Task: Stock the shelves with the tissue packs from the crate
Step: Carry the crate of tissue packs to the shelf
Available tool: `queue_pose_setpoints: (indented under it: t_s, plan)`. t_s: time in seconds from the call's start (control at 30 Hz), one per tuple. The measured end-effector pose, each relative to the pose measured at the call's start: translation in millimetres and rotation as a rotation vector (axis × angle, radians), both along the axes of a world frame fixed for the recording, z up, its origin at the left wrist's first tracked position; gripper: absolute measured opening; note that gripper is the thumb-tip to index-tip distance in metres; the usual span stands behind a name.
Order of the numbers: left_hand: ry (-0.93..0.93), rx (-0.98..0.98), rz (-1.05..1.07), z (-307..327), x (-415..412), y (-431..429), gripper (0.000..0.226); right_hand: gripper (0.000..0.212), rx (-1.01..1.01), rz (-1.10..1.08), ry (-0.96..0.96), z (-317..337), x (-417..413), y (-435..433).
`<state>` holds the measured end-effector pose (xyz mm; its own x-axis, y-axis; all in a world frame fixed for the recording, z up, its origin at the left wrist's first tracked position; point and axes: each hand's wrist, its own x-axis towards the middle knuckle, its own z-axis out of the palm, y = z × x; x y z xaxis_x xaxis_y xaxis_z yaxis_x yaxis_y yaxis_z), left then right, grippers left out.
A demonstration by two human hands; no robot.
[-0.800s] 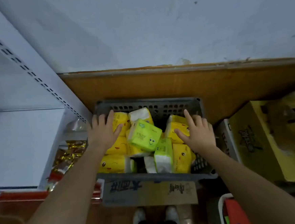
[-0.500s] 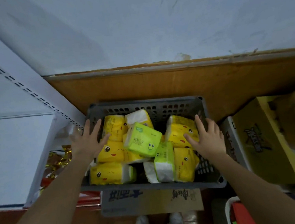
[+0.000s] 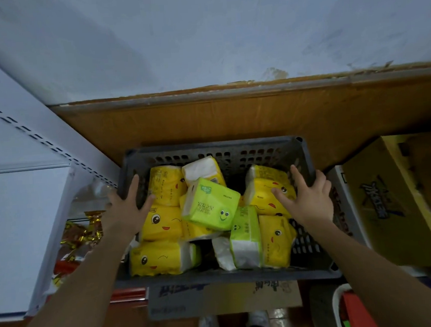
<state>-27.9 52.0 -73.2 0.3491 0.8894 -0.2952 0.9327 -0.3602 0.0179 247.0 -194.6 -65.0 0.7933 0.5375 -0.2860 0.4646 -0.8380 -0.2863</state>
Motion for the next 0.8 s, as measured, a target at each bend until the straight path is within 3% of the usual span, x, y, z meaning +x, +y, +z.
queue_pose_setpoints:
  t_s: [0.17,0.47,0.8]
  plan:
    - [-0.003,-0.020,0.013,0.4,-1.1,2.4,0.073,0.078,0.042,-0.026,-0.052,-1.3,-2.5,2.9]
    - [-0.113,-0.049,-0.014,15.6,-5.3,3.9,0.072,0.082,0.126,-0.058,0.090,15.6,4.1,-0.6]
    - [-0.081,-0.005,-0.062,40.2,-3.8,-5.6,0.069,0.084,0.204,-0.174,0.190,35.4,11.4,-14.1]
